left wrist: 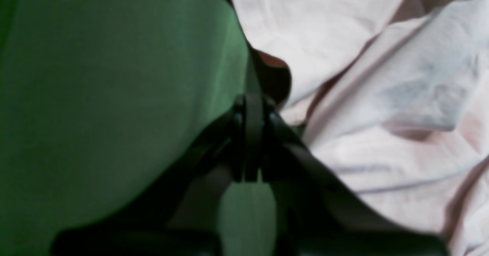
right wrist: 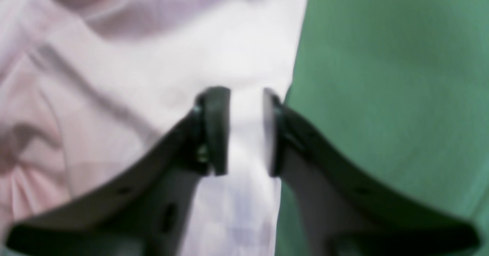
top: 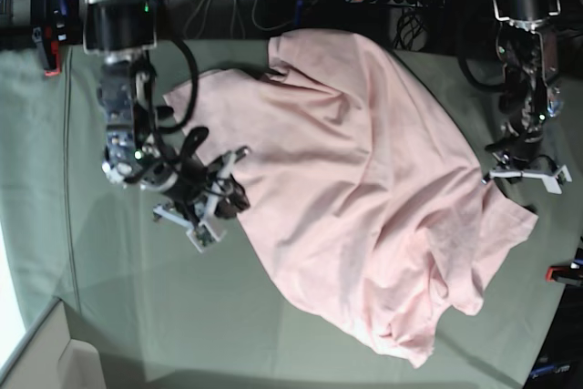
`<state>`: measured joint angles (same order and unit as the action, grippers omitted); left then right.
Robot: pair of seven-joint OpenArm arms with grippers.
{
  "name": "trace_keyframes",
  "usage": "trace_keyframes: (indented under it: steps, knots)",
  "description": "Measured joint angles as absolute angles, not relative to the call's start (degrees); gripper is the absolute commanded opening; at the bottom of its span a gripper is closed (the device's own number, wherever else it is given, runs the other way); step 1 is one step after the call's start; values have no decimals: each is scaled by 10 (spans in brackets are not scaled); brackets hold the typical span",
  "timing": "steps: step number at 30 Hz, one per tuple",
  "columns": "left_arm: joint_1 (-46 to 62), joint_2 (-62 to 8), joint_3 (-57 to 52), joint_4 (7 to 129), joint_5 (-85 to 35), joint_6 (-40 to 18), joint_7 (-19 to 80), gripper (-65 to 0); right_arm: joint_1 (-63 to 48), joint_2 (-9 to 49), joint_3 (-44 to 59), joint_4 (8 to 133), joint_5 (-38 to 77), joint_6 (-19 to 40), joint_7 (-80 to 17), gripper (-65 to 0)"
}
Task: Layout the t-shirt on the table in an organized manner, then fold the t-shirt properly
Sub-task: 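Release the shirt and reposition both grippers over its edges, then grasp the pink shirt with both grippers and lift it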
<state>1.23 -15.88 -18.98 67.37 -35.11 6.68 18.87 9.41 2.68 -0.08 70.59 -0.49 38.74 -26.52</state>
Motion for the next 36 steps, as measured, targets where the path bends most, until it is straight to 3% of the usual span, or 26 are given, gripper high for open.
trace_keyframes:
  steps: [6,17,20,24,29,36]
  knots:
    - [51,-157,-192,726,-351,66,186,-647,128,27,-4,635,-10,387,-267,-285]
    - [133,-143,-251,806,-349,70,182,-646,200,27,-1,502,-10,387,-263,-283]
    - [144,-133,-259,815,-350,69,190,-647,199,28,-3,498,-11,388,-264,-357]
    - [153,-116,-258,836,-349,69,189,-647,200,28,-1,498,-10,390,-264,-650]
    - [183,-70,-250,919,-349,71,193,-648,192,30,13,509,-6,390,-270,-650]
    - [178,-24,-85,1027,-350,66,292,-649,136,36,37,625,-10,390,-272,-650]
